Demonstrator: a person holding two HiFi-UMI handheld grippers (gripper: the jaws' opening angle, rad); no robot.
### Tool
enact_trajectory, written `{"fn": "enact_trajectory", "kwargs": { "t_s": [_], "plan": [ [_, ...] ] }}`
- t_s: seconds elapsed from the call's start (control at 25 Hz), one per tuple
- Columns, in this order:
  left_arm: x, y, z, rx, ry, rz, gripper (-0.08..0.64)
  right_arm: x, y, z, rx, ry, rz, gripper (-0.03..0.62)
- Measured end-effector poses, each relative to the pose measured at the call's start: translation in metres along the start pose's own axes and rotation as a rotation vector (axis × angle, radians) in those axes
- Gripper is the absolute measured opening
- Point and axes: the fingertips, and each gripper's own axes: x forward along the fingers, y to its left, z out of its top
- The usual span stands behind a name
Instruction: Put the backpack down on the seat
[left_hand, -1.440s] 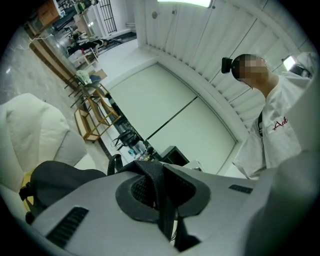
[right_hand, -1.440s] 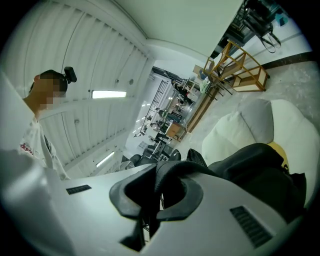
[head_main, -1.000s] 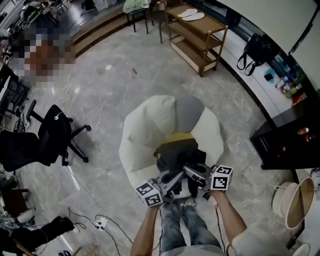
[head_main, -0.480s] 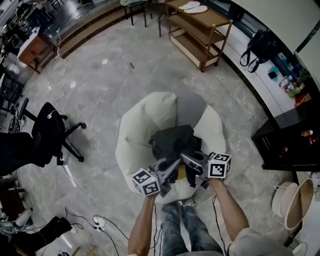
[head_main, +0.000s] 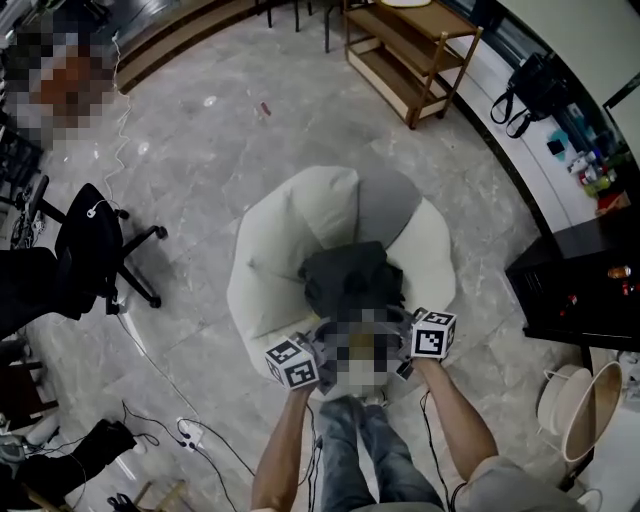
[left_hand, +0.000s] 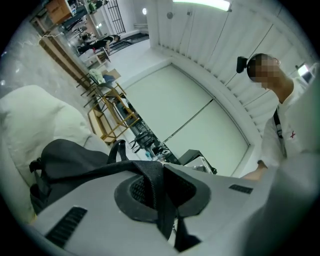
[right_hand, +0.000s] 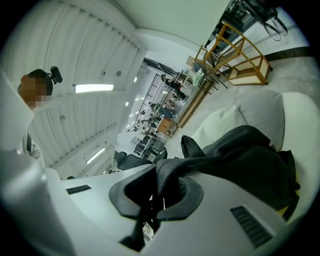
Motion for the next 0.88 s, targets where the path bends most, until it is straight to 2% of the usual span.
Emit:
{"fn": "enact_trajectory", "kwargs": {
  "t_s": [0.2,0.24,0.28,0.32,0.4,0.48,0.56,0.72,0.88],
  "plan": [
    [-0.005,0.002,-0.003,0.046,0.047,0.047,0.052,0.002,0.0,-0.007,-0.013,0.029,-0.03,0.035],
    [-0.006,0.003,-0.006,0.056,0.062,0.06,0.068,0.002,-0.002,-0.01,-0.024,0.042,-0.045,0.037],
    [-0.007,0.005,-0.008,0.061,0.073,0.07,0.125,0.001,-0.005,-0.012,-0.031,0.052,-0.059,0.04],
    [-0.008,0.007,-0.01,0.06,0.079,0.077,0.2,0.0,-0.007,-0.014,-0.035,0.056,-0.071,0.089],
    [-0.013,0.012,-0.012,0.058,0.085,0.101,0.268,-0.003,-0.011,-0.016,-0.046,0.049,-0.09,0.191],
    [-0.019,0.021,-0.018,0.071,0.108,0.153,0.322,-0.008,-0.018,-0.015,-0.075,0.029,-0.125,0.258],
    [-0.028,0.032,-0.025,0.075,0.122,0.202,0.336,-0.021,-0.028,-0.013,-0.11,-0.006,-0.177,0.298],
    [-0.052,0.045,-0.024,0.081,0.095,0.268,0.337,-0.05,-0.039,-0.016,-0.122,-0.034,-0.234,0.299],
    [-0.058,0.043,-0.022,0.087,0.077,0.269,0.337,-0.057,-0.036,-0.011,-0.137,-0.086,-0.239,0.299]
  ]
}}
